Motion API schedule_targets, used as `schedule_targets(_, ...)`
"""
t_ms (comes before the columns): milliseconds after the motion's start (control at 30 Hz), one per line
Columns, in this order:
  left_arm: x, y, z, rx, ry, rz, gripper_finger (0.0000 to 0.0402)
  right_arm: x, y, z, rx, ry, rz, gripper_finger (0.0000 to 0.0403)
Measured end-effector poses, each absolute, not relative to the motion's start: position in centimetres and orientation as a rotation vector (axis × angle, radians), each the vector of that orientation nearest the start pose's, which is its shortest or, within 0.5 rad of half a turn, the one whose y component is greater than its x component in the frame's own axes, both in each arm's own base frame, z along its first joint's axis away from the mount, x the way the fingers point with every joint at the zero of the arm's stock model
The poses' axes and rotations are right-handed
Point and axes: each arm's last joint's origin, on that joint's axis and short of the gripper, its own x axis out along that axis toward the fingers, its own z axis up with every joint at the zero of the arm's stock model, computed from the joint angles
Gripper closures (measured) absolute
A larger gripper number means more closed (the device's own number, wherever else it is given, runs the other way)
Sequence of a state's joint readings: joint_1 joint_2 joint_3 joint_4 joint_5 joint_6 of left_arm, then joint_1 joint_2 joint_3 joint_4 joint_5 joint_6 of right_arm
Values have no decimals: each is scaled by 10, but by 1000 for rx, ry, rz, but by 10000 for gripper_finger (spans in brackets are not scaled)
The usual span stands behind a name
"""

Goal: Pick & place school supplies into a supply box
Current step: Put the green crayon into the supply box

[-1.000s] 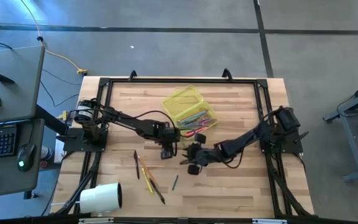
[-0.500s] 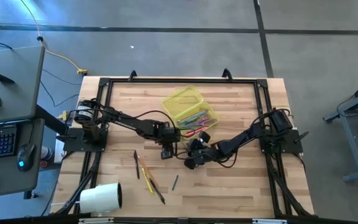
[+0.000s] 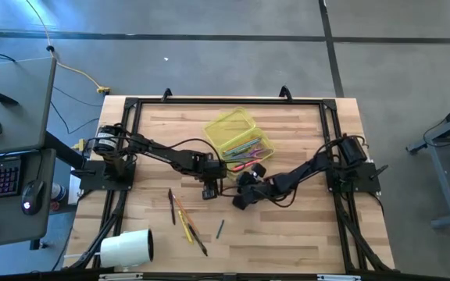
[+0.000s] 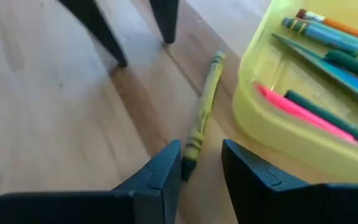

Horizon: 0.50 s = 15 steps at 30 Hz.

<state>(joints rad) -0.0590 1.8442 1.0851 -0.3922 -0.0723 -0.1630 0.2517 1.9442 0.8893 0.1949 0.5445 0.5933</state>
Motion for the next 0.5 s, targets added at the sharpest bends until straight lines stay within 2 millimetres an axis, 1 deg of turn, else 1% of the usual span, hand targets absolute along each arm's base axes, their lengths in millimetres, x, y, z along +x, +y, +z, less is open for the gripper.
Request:
schedule_targets(133,349,-19,144,-69,1144,105,188,343,65,94,167,719,-483,301)
schedule_targets(233,349,-19,144,-70,1144,103,188,344,59,95,185,747,-443,314)
schedule_targets(333,349,-19,144,-71,1145,102,188,343,56,94,189,793,-406,344)
schedule_targets(433,349,-19,144,-71,1146,102,188,340,54,91,171,862,-365,386)
schedule_targets(500,349,-19,144,-71,1146,103,188,339,55,90,162,887,-337,394)
